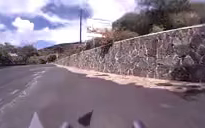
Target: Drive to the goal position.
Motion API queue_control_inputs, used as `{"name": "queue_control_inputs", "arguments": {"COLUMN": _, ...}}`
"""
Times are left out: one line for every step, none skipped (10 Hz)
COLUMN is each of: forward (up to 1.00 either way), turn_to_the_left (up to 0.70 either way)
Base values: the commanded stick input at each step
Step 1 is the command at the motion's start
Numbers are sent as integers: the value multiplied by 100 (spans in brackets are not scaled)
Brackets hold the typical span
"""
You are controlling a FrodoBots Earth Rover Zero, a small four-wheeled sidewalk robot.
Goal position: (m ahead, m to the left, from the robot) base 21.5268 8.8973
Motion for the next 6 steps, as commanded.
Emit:
{"name": "queue_control_inputs", "arguments": {"forward": 50, "turn_to_the_left": 0}}
{"name": "queue_control_inputs", "arguments": {"forward": 50, "turn_to_the_left": 1}}
{"name": "queue_control_inputs", "arguments": {"forward": 50, "turn_to_the_left": 10}}
{"name": "queue_control_inputs", "arguments": {"forward": 50, "turn_to_the_left": 18}}
{"name": "queue_control_inputs", "arguments": {"forward": 50, "turn_to_the_left": 25}}
{"name": "queue_control_inputs", "arguments": {"forward": 50, "turn_to_the_left": 25}}
